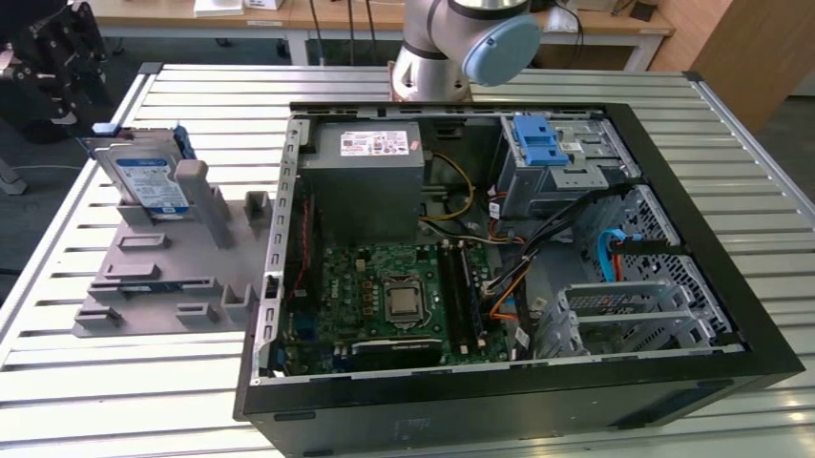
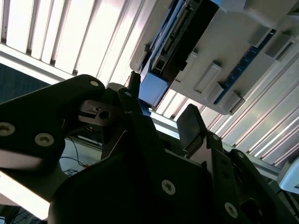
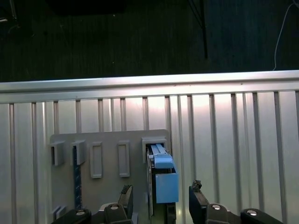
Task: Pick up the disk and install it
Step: 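Pick up the disk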
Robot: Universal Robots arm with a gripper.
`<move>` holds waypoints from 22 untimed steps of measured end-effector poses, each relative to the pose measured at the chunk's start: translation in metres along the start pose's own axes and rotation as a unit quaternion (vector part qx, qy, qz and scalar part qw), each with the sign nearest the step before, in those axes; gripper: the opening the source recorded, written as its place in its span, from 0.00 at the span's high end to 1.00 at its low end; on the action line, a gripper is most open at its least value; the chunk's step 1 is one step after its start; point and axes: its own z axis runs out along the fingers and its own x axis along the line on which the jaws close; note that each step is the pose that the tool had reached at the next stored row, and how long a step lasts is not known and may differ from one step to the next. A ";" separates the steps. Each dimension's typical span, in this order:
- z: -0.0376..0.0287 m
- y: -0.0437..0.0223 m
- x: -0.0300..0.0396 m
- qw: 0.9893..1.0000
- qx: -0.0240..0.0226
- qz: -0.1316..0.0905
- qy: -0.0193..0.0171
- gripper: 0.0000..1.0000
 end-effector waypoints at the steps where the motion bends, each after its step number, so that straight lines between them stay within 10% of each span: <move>1: 0.0013 0.0002 0.0001 1.000 0.000 0.000 0.000 0.41; 22: 0.0298 0.0027 -0.0015 1.000 -0.001 0.000 -0.001 0.41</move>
